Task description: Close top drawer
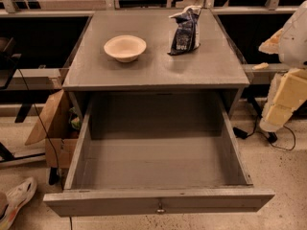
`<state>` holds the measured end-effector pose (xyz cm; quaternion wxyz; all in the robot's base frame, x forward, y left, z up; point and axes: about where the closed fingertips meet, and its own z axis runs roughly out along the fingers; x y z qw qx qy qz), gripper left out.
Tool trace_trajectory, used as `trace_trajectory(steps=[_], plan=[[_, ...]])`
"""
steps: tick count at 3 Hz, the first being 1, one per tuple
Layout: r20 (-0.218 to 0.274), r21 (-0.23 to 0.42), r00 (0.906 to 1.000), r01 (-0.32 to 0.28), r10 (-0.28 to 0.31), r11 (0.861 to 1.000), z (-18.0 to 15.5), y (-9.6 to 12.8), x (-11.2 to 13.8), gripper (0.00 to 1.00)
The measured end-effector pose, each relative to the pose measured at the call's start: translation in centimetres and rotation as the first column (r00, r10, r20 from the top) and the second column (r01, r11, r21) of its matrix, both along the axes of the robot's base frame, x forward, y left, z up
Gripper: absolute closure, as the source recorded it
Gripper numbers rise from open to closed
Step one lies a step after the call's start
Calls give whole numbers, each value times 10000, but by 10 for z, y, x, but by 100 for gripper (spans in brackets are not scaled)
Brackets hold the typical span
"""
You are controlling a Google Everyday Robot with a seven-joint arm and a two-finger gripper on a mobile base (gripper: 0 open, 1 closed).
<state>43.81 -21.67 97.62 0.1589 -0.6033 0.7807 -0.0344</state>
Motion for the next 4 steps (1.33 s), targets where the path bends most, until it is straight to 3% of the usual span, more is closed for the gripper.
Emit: trace_trajectory(steps=[2, 4], plan=[[-11, 41, 9998, 193, -193, 9998, -7, 2, -2, 0], [-953, 626, 9924, 835, -773, 9945, -58, 11, -38, 0]])
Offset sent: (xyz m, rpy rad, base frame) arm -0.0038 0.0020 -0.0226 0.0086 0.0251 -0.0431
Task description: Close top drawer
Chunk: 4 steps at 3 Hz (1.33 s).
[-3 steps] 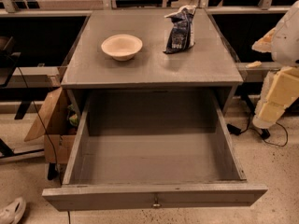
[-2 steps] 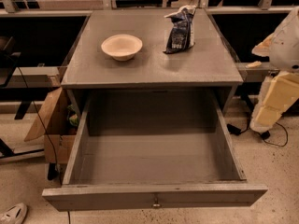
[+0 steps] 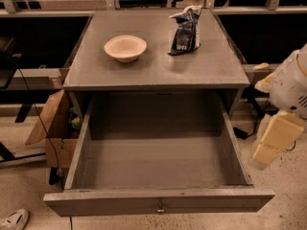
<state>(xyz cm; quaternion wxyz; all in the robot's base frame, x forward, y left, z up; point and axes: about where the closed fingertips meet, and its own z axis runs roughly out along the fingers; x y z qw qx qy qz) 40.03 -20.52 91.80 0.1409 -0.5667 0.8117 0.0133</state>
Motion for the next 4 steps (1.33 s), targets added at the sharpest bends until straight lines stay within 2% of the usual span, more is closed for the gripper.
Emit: trace_trajectory(steps=[1, 2, 3, 4], plan=[[-554, 292, 9976, 420, -403, 9987, -26, -4, -33, 19], [-994, 577, 9919, 846, -786, 9947, -49, -14, -59, 42], [-1368, 1049, 9887, 761, -614, 9916, -76, -16, -78, 65], [-1644, 1848, 9862, 127, 181, 9827, -108, -5, -92, 89]])
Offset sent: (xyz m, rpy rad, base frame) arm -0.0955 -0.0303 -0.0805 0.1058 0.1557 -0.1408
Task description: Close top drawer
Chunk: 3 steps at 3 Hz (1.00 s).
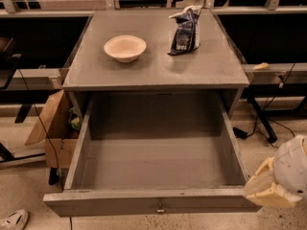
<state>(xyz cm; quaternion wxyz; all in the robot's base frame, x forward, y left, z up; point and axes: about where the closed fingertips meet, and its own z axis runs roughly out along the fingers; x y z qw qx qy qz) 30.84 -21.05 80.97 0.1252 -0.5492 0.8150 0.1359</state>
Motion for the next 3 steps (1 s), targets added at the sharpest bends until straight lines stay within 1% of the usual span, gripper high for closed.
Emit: trace_trajectory(steps=[1, 2, 3], plan=[[-115, 803, 9982, -578, 589, 9951, -38, 18, -13, 100], [-114, 804, 9982, -579, 590, 9951, -38, 18, -13, 100], [197, 1000, 9967, -797, 782, 9918, -42, 25, -17, 100]])
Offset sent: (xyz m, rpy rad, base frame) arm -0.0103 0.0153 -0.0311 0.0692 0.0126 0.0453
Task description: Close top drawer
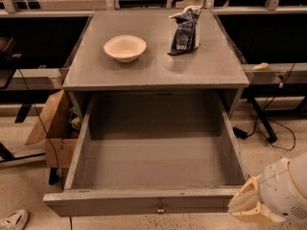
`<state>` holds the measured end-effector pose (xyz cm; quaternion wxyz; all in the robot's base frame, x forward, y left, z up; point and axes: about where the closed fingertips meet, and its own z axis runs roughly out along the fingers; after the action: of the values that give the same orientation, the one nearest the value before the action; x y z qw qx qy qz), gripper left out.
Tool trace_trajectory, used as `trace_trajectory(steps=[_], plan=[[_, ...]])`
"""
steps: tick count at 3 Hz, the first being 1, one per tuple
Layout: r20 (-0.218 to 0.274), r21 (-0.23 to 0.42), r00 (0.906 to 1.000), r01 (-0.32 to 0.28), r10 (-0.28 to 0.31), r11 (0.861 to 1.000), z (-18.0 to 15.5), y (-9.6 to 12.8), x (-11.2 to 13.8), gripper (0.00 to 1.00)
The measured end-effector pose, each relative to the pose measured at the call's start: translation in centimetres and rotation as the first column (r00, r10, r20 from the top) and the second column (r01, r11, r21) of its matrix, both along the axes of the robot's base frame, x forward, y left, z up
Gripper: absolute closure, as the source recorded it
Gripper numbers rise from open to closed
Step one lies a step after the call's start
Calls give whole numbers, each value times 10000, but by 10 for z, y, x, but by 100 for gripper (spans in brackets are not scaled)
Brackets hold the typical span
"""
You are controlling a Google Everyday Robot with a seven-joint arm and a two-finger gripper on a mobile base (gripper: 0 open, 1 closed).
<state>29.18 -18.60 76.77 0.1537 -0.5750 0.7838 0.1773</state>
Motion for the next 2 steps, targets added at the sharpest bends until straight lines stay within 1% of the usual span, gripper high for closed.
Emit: trace_trajectory(steps=[1, 2], plan=[[137, 436, 9999, -31, 25, 9990, -24, 4, -6, 100], [256, 670, 9996, -128, 111, 9977, -51, 11, -5, 100]])
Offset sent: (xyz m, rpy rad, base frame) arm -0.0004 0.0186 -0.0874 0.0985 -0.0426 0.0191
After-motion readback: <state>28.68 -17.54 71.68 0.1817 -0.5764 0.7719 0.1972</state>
